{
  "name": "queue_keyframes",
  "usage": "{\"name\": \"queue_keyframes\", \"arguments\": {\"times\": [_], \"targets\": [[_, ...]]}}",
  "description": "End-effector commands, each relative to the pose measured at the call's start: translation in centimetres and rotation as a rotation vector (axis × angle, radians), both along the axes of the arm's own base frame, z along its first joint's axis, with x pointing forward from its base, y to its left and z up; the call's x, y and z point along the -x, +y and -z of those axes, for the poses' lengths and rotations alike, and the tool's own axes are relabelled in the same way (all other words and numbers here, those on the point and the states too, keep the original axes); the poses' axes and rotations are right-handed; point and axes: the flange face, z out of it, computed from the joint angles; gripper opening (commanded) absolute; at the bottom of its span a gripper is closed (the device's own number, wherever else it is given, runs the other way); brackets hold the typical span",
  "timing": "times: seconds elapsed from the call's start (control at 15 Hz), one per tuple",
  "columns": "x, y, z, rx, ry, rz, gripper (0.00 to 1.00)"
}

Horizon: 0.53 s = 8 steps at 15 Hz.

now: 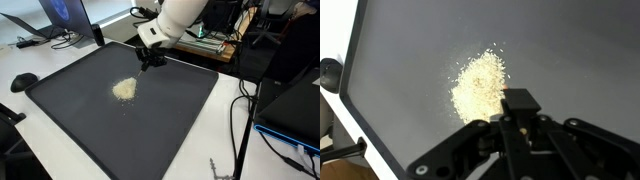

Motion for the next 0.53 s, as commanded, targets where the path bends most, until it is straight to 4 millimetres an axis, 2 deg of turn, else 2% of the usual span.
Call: {"name": "queue_keyframes", "arguments": {"times": [0.0, 0.47], "targets": [[-0.9, 3.1, 1.5, 0.120, 0.029, -0.029, 0.03], [-2.2, 8.0, 4.7, 0.308, 0.122, -0.156, 0.03]]}}
